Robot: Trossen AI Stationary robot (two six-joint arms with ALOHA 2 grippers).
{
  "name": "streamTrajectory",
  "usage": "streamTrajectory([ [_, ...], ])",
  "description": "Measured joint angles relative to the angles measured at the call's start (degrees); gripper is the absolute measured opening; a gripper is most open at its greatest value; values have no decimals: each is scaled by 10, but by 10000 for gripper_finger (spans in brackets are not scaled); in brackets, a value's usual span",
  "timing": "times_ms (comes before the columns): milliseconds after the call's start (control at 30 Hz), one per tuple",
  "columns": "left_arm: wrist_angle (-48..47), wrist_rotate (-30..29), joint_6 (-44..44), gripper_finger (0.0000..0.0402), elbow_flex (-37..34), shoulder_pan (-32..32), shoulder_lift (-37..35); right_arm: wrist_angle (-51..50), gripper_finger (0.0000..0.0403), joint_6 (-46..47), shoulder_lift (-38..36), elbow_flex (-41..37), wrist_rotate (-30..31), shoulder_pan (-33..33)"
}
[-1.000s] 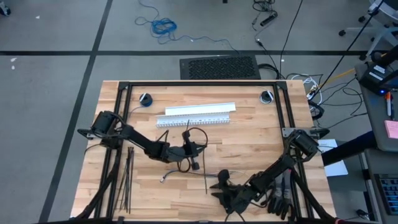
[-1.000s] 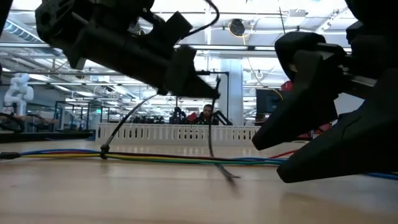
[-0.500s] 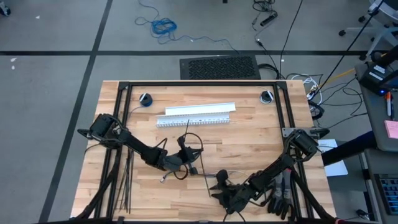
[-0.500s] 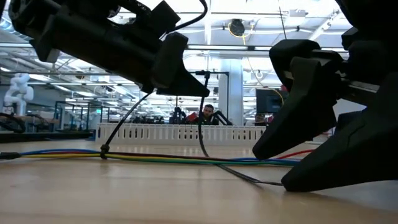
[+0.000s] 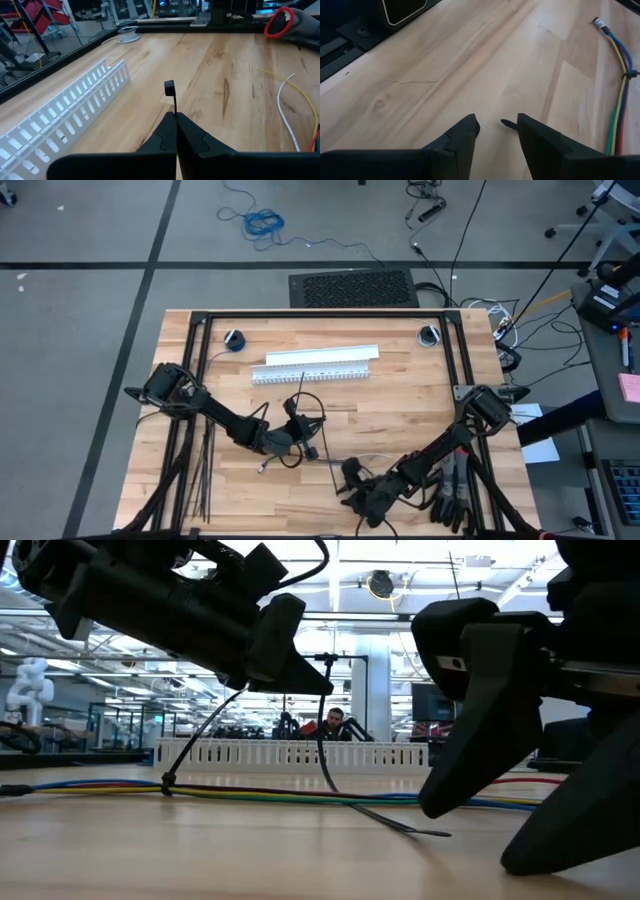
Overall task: Ziptie cables
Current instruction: Wrap the black zip tie on the cables
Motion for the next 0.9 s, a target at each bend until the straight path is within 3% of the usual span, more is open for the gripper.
streamTrajectory([
  [233,0,0,0,0,0,0,0,13,144,-13,11,0,-6,-19],
  [567,0,0,0,0,0,0,0,30,140,-10,33,2,81,-19],
  [900,0,0,0,0,0,0,0,26,83,-1,33,0,112,-19],
])
